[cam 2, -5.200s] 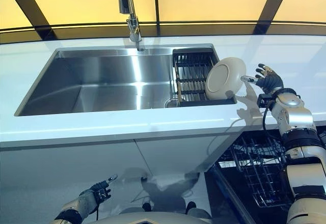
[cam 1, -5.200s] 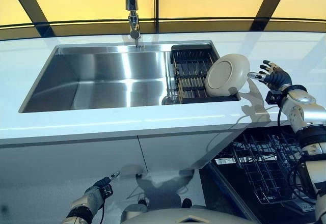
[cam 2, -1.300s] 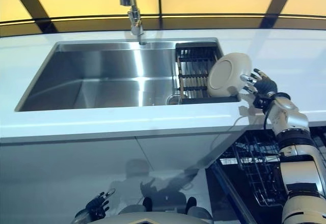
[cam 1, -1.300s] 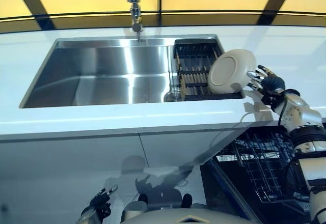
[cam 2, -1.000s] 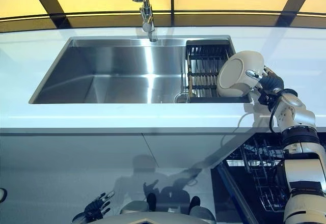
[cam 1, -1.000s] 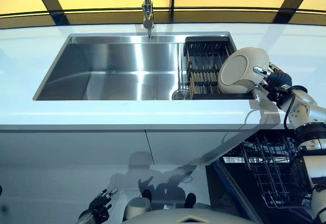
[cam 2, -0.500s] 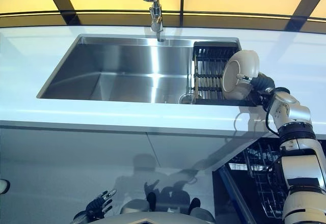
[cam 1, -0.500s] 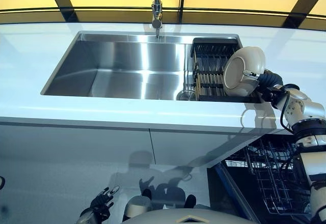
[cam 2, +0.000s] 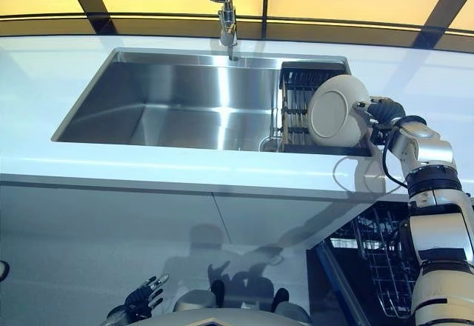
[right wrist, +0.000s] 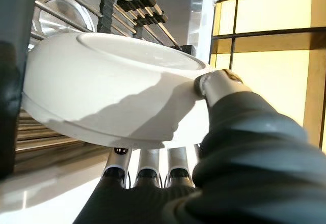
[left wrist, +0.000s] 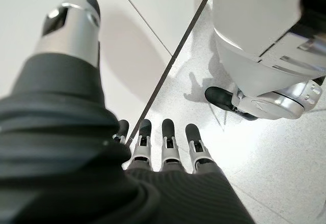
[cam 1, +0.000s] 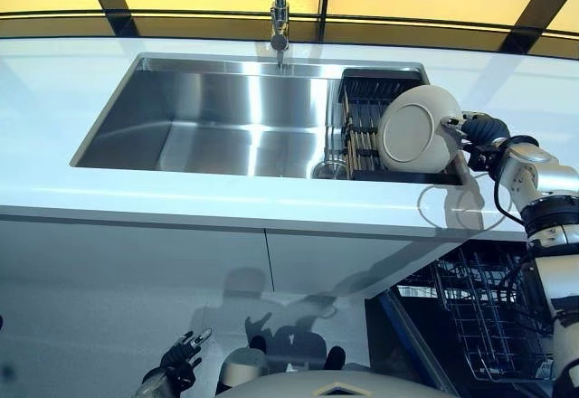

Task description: Take plates into dishwasher

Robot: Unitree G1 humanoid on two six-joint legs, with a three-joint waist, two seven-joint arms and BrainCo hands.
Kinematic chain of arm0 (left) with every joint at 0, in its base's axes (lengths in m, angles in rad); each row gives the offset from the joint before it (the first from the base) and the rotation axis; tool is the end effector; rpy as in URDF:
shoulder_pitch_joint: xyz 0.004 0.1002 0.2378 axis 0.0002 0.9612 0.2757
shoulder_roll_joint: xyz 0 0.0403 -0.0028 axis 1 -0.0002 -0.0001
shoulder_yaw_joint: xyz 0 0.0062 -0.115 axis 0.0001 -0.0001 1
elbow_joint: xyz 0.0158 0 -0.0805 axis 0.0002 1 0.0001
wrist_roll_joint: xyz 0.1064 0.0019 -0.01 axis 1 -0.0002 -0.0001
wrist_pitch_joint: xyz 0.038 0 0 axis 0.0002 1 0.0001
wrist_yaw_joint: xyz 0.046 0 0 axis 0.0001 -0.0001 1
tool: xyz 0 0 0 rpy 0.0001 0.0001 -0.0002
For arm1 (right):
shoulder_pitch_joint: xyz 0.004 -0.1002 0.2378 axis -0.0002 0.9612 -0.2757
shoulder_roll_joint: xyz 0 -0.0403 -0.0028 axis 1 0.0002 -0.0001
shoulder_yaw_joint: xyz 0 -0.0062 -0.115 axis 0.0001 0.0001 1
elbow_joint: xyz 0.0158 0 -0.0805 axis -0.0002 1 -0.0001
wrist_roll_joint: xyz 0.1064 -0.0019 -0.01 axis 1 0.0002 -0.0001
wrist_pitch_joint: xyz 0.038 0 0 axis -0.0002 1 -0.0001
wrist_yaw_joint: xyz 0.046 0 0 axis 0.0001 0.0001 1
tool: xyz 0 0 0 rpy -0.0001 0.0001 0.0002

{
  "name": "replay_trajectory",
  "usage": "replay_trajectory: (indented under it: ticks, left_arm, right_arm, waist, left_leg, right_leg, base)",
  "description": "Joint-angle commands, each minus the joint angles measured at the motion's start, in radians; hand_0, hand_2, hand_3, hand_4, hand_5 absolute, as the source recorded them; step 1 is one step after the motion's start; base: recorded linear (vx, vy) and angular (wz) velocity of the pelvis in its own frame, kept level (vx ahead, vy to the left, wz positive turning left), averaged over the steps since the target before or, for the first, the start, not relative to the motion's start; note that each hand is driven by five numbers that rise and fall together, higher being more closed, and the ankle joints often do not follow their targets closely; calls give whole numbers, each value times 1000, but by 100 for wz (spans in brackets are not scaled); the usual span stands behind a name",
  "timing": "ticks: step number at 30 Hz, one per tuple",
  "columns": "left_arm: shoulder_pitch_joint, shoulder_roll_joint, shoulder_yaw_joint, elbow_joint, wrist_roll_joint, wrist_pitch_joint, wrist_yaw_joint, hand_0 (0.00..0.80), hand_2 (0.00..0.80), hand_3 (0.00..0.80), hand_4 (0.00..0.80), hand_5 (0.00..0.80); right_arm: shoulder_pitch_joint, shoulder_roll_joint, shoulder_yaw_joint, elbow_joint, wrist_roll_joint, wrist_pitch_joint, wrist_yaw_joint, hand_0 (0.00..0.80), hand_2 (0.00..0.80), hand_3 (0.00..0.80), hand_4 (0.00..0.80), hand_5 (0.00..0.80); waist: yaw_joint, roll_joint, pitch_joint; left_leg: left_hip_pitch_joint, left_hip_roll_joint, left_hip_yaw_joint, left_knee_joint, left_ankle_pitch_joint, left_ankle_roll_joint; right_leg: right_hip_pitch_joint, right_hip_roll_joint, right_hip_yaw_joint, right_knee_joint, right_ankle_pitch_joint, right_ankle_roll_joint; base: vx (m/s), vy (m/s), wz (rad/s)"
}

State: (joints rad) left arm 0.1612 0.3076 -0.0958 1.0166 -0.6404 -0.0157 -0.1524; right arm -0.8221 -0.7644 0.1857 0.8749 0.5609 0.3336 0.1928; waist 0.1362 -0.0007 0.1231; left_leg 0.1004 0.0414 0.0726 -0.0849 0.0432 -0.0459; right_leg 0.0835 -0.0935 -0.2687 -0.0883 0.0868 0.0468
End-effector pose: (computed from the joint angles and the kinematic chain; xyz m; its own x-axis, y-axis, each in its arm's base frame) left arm 0.0500 0.2520 -0.1228 0.4596 0.0994 -0.8825 -0.4048 0.9079 -0.1086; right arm 0.3298 -0.3169 0.1492 0.9415 -0.1093 -0.3188 0.0766 0.9906 -0.1134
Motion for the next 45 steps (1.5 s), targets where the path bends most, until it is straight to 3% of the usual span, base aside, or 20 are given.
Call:
replay_trajectory:
  ticks: [1,27,45]
  left_arm:
    - [-45,35,-43,10,37,-22,14,0,0,0,0,0]
    - [-62,27,-47,22,41,-14,29,0,0,0,0,0]
    - [-67,21,-58,59,42,-38,40,0,0,0,0,0]
  right_arm:
    - [-111,-67,75,33,-21,-53,-14,800,800,800,800,800]
    - [-178,-139,97,-68,113,-145,-5,800,800,800,800,800]
    - [-320,-238,149,-150,217,-141,-83,800,800,800,800,800]
  waist:
    - [28,-21,-27]
    - [11,-62,-56]
    - [-9,-97,-80]
  left_leg:
    - [-8,-30,44,6,-59,25]
    - [10,-25,64,7,-74,23]
    - [15,-27,71,11,-81,24]
  right_leg:
    - [22,-32,-55,42,-70,51]
    - [33,-20,-37,39,-75,49]
    - [32,-10,-15,46,-77,48]
  base:
    - [0,0,0]
    - [-4,8,0]
    - [-2,5,0]
